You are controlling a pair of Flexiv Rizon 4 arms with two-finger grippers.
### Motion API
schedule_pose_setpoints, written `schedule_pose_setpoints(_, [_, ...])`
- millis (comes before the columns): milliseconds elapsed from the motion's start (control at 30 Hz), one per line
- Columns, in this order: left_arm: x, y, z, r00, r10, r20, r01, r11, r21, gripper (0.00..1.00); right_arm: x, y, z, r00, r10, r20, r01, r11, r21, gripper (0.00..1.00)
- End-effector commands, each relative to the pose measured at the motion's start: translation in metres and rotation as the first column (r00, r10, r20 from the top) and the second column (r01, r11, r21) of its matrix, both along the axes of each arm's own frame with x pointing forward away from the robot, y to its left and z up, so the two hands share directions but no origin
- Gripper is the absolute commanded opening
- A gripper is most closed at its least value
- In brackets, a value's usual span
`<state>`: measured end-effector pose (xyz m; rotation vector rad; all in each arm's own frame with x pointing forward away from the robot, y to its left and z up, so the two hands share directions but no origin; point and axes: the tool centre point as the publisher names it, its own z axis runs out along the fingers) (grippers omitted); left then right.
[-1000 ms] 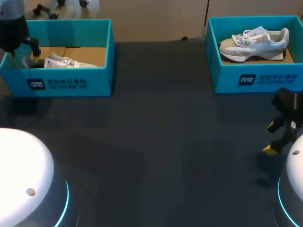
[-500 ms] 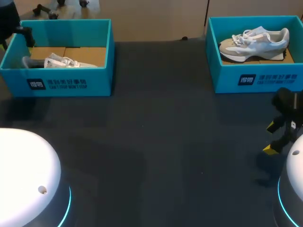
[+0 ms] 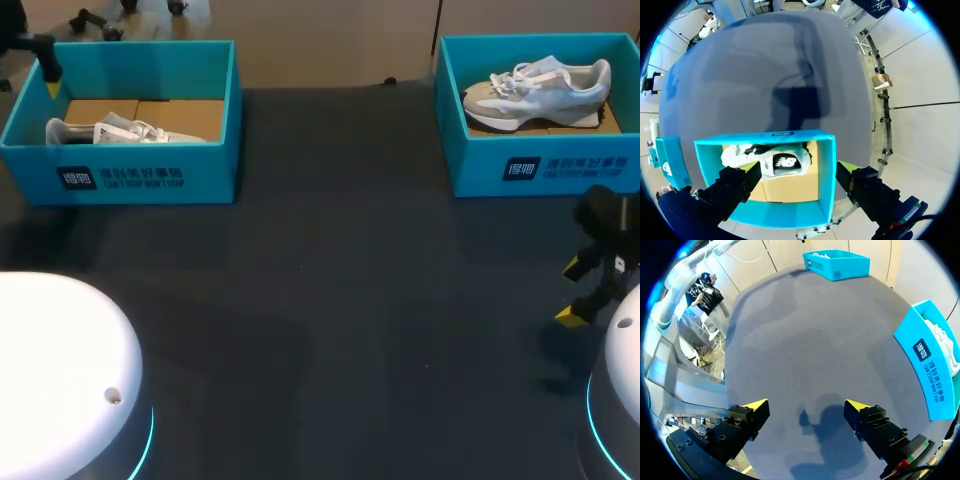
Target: Take the shoe out of the shoebox, open the shoe tongue, remove and reinsert the insole, then place the shoe into the shoebox
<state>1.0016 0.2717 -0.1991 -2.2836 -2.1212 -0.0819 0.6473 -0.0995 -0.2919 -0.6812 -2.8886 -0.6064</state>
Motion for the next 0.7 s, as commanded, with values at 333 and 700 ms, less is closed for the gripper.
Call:
schedule_pose_setpoints(333, [-0.025,0.0,0.011,0.999,-0.006,0.032,0.006,1.0,0.003,1.0,0.0,0.001,-0.001,1.0,-0.001,0.0,0.001,1.0,-0.003,1.0])
schedule_pose_setpoints(700, [-0.025,0.0,0.011,0.999,-0.006,0.032,0.006,1.0,0.003,1.0,0.034,-0.009,0.018,0.975,-0.204,-0.092,0.195,0.975,-0.105,1.0])
